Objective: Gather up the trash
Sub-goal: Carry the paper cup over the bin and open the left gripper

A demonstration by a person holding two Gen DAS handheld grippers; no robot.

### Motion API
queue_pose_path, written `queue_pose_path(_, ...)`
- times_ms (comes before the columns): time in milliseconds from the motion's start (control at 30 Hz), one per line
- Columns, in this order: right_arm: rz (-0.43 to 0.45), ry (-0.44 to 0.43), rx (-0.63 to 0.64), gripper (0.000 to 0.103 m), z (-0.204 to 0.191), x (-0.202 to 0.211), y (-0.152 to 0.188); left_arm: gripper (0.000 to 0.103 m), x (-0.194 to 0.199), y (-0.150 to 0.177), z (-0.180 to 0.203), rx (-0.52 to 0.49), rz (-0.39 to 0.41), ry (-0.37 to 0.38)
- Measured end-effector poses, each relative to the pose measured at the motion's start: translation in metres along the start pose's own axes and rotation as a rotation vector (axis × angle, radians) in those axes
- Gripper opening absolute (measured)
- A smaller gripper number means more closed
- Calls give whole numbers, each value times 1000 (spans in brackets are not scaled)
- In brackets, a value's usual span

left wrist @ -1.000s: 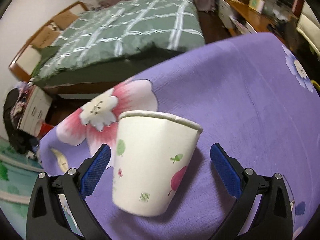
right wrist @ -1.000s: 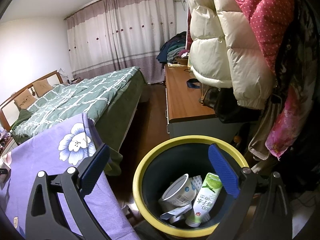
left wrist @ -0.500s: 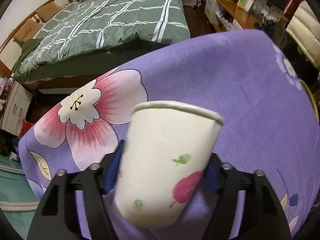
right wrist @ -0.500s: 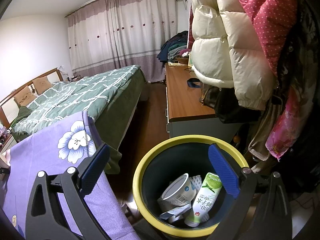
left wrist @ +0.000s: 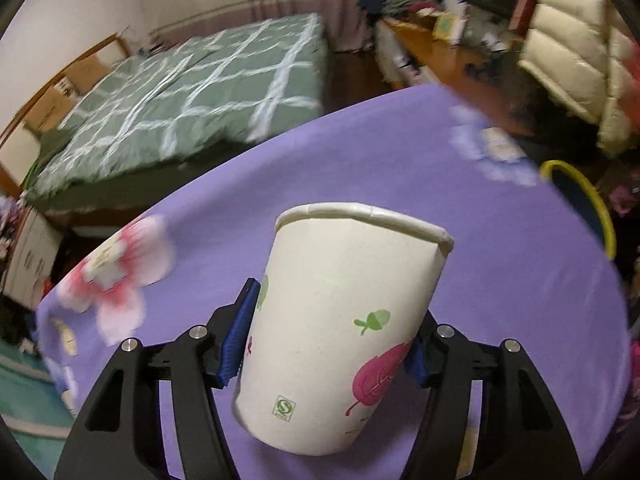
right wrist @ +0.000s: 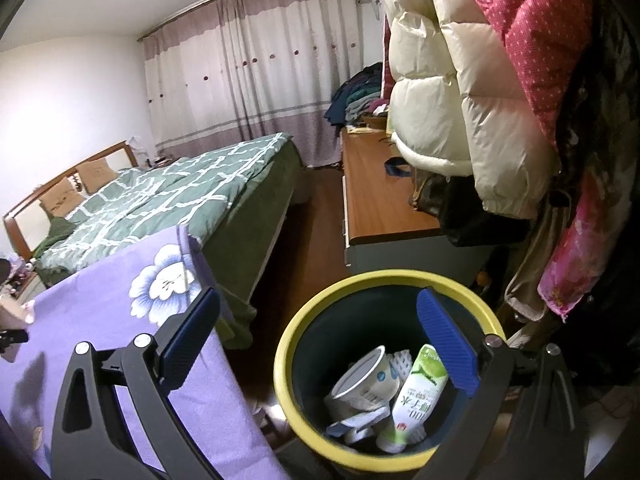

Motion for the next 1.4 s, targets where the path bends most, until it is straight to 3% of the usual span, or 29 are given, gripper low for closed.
queue_pose_path(167,3,-9,29,94,16,25,3,62,12,-27,97,-98,38,63)
queue_pose_path(367,25,18,16,95,65,66,4,62,13,-63,224,-222,50,178)
queue_pose_path(567,52,34,6,96,104,93,1,63,-7,-98,336,-309,22,256)
queue_pose_path(767,47,37,-27,96,134,98,4,65,-41,-123,413,-342,-34,279)
queue_pose_path(1000,58,43,-70,96,158,102,2,69,-84,-130,453,-320,-95,268)
queue_pose_path(1067,59,41,-76,96,162,103,2,87,-91,-133,456,-291,-97,264)
queue_pose_path(1233,46,27,-74,96,160,102,2,90,-83,-136,443,-225,-57,260)
queue_pose_path(1300,45,8,-65,96,154,104,2,90,-64,-136,426,-190,-4,250)
queue_pose_path(1400,58,-26,-38,96,141,113,2,97,-12,-128,392,-120,148,185)
Point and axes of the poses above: each gripper's, at about its wrist camera, not at the fingertips, and x roughly against the way its jaws point, z to its right, y to its underside, the point moved 7 cm from there along -x, roughly the way its jaws point, and after that the axes turned 8 degrees about -z, right-handed, at the moved point
